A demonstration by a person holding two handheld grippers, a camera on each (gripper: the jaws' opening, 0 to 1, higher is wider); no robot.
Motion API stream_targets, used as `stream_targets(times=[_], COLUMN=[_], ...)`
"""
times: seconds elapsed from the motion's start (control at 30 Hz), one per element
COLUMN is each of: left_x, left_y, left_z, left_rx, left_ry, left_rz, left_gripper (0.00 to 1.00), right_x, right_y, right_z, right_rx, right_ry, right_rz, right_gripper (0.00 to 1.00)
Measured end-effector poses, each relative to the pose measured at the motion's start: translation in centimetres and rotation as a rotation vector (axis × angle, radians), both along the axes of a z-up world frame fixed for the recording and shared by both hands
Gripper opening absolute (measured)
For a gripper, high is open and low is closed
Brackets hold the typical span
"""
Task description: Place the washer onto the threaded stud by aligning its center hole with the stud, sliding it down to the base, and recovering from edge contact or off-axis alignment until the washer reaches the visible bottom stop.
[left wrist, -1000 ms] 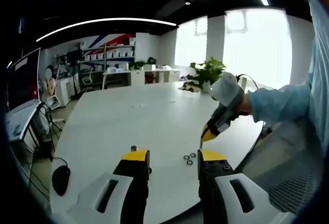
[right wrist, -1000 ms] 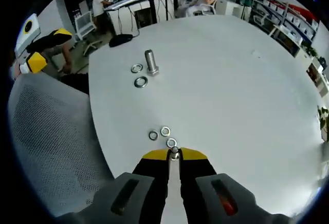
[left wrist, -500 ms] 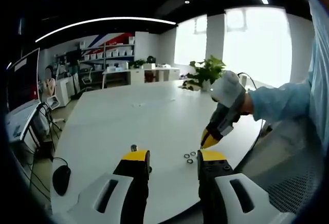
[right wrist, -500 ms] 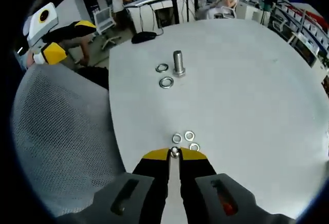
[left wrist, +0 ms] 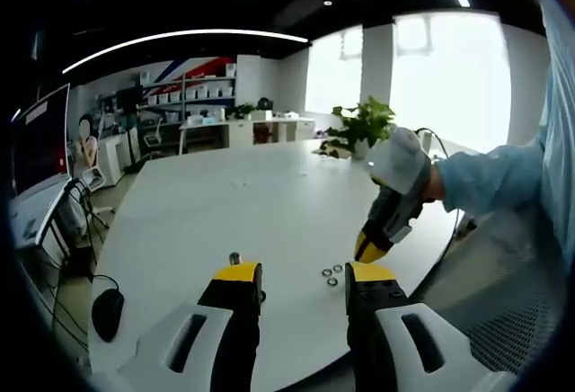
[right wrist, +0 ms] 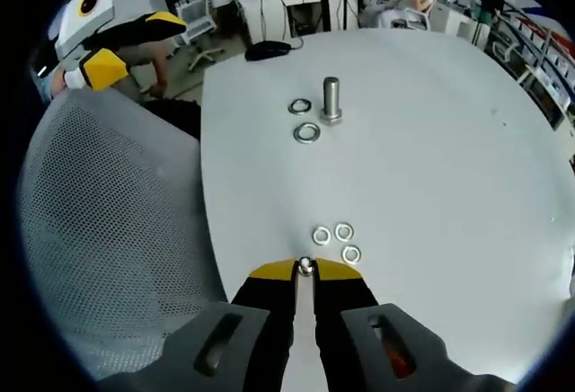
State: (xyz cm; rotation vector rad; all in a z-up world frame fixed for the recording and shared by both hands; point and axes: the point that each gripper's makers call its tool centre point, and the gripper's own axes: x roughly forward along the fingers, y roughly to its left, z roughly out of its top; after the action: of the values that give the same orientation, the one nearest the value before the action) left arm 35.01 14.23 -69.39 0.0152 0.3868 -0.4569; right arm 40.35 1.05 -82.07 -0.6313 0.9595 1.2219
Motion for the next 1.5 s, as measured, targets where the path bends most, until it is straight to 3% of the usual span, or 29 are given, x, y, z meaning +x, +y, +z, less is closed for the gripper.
stream_targets(times=[0.33, 0.5, 0.83, 1.1, 1.5], left_x=[0.0, -0.1, -0.1, -0.1, -0.1], left_y=[-0.1, -0.1, -0.1, -0.1, -0.2], left_z=[0.0, 0.0, -0.1, -0.1, 0.0], left_rx=[0.001, -0.001, -0.002, -0.001, -0.003], left_ry=[0.003, 0.003, 0.005, 0.005, 0.003], left_rz=[-0.003, -0.005, -0.007, -0.008, -0.009], left_gripper=[0.35, 0.36, 0.36, 0.36, 0.36], right_x=[-0.4, -0.1, 3.1, 4.2, 4.9], right_y=[-0.2, 0.9, -0.1, -0.5, -1.0], right_z=[0.1, 1.5, 2.2, 2.2, 0.9], right_rx=[-0.006, 0.105, 0.103, 0.088, 0.033], right_ry=[-0.013, 0.034, -0.079, -0.137, -0.171], right_rz=[0.067, -0.003, -0.090, -0.116, -0.141], right_gripper=[0.08, 0.08, 0.12, 0.13, 0.17])
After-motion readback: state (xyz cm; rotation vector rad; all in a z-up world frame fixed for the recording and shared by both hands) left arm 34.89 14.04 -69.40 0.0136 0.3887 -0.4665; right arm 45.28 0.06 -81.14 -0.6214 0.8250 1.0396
